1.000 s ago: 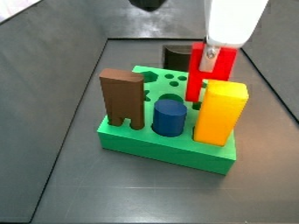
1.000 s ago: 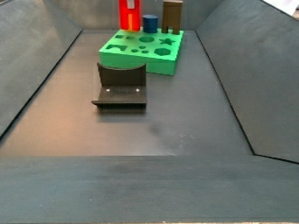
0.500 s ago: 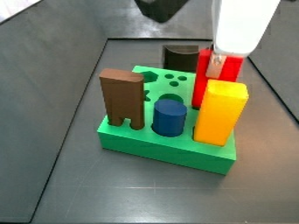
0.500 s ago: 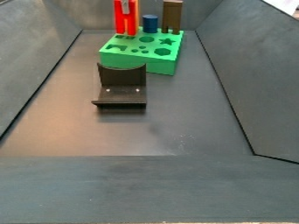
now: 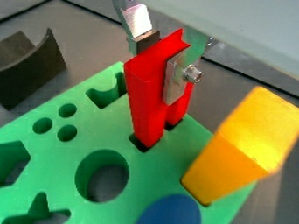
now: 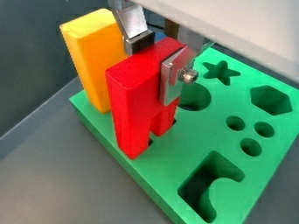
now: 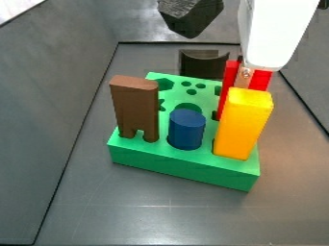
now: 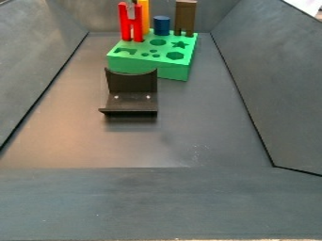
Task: Pick up the double-square object. Move up. Rotate the double-square object. Place the double-square object on the fixture. Regrasp the double-square object. Move to above the board. Insert the double-square object.
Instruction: Insert the double-square object.
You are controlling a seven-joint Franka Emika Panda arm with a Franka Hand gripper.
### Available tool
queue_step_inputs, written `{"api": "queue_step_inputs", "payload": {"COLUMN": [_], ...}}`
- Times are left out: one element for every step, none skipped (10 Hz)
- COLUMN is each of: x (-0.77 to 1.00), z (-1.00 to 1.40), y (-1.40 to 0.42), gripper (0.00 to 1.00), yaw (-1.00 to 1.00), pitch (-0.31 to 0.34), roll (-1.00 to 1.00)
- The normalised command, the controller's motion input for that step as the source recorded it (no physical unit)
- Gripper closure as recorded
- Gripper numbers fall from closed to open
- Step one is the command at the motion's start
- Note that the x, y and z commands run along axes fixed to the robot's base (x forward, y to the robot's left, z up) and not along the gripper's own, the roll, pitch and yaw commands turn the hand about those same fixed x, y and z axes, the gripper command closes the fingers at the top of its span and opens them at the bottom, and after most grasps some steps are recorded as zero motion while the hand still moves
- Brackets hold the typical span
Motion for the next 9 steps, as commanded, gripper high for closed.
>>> {"api": "queue_step_inputs", "payload": {"x": [0.13, 0.0, -0.17, -0.37, -0.29, -0.25, -0.16, -0.11, 0.0], "z": [-0.23, -0.32, -0.46, -0.48, -0.46, -0.48, -0.59, -0.52, 0.0], "y": [0.3, 0.17, 0.14, 0.18, 0.15, 0.13, 0.09, 0.04, 0.0], "gripper": [1.0, 1.0, 1.0, 1.0, 1.0, 1.0, 1.0, 1.0, 1.0], "yaw": [0.0, 0.0, 0.0, 0.09, 0.11, 0.14, 0.17, 0.16, 0.0], "pitch": [0.104, 0.051, 0.006, 0.0, -0.006, -0.056, -0.113, -0.091, 0.0], "roll": [0.19, 0.23, 0.25, 0.25, 0.18, 0.15, 0.16, 0.25, 0.0]}}
